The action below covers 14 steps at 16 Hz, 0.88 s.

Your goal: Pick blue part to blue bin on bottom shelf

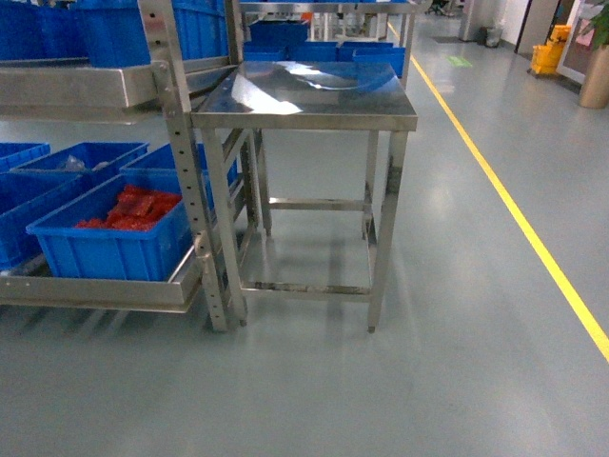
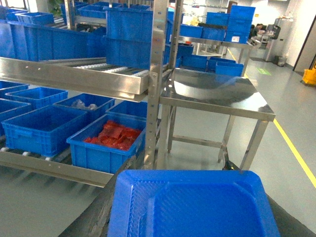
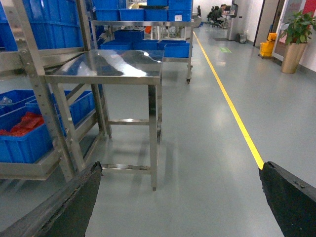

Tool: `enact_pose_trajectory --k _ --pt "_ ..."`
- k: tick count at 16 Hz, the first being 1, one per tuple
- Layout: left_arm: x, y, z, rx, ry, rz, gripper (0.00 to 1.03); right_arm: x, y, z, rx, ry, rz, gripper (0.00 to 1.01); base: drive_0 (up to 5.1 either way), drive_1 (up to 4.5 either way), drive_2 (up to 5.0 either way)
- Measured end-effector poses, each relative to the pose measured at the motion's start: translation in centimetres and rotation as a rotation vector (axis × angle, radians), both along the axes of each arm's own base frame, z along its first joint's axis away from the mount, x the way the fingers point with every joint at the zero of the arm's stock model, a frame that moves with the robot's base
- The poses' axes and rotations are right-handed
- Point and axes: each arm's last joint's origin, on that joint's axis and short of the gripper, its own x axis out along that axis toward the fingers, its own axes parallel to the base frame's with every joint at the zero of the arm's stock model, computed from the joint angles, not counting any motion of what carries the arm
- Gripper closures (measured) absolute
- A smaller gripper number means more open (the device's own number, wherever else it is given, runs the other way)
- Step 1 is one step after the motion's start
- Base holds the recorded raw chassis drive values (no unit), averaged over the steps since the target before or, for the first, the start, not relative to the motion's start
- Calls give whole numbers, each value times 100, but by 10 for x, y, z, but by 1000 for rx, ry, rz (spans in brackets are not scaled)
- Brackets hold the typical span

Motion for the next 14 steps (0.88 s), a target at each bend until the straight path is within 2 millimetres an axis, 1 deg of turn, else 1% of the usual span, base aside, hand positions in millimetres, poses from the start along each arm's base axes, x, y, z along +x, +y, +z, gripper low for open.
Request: enact_pose_trajectory --k 14 --pt "0 0 0 1 2 0 60 0 0 0 0 0 0 3 -4 418 -425"
